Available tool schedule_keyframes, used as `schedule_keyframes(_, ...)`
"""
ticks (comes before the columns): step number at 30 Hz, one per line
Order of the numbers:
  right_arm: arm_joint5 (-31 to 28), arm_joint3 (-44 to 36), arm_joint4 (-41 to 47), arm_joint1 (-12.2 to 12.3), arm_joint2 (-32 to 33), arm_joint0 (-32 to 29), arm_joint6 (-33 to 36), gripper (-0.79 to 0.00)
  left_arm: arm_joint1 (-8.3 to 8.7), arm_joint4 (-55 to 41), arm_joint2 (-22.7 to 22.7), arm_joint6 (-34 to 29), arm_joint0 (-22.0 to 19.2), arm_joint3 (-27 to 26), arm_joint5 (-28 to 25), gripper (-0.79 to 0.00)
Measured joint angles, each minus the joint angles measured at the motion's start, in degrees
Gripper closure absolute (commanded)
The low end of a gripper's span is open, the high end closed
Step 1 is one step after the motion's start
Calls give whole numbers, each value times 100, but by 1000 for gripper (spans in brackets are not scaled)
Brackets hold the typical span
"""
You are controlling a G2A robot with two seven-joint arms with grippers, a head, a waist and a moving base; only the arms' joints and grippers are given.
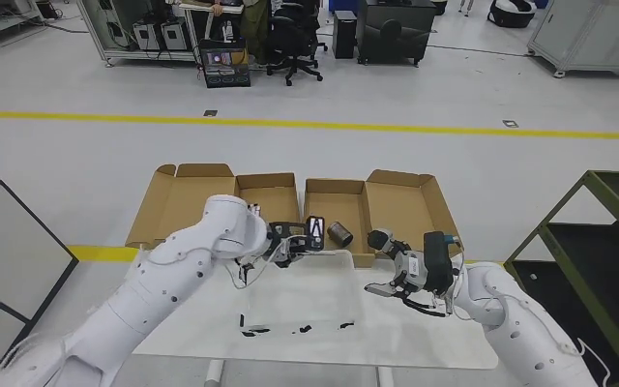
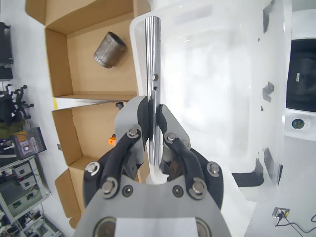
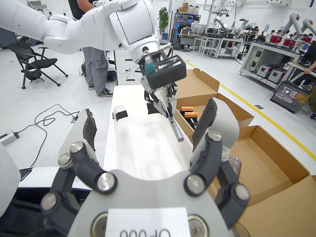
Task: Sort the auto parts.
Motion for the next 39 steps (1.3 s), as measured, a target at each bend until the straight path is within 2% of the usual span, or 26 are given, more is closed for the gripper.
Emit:
schedule_keyframes(4,0,0,0,0,0,0,0,-785,42,-274,-233,-394,-58,34,469,0)
schedule_keyframes(8,0,0,0,0,0,0,0,-785,-97,-657,-120,-692,-368,505,1039,0)
schedule_keyframes(11,0,0,0,0,0,0,0,-785,-296,-847,150,-859,-704,1094,1440,0)
schedule_keyframes(17,0,0,0,0,0,0,0,-785,-873,-1244,826,-820,-1356,2658,1897,0)
schedule_keyframes(27,0,0,0,0,0,0,0,-785,-1742,-1834,1373,-582,-1878,4980,2108,0)
schedule_keyframes(33,0,0,0,0,0,0,0,-785,-2126,-1922,1478,-277,-2054,5808,2189,-3)
schedule_keyframes(35,0,0,0,0,0,0,0,-785,-2227,-2024,1450,-193,-2105,6057,2311,-326)
schedule_keyframes(36,0,0,0,0,0,0,0,-785,-2265,-2086,1427,-164,-2125,6157,2368,-382)
schedule_keyframes(37,0,0,0,0,0,0,0,-785,-2301,-2140,1407,-150,-2144,6250,2418,-486)
schedule_keyframes(38,0,0,0,0,0,0,0,-785,-2345,-2203,1385,-152,-2166,6364,2479,-699)
schedule_keyframes(39,0,0,0,0,0,0,0,-785,-2375,-2243,1370,-160,-2180,6440,2519,-773)
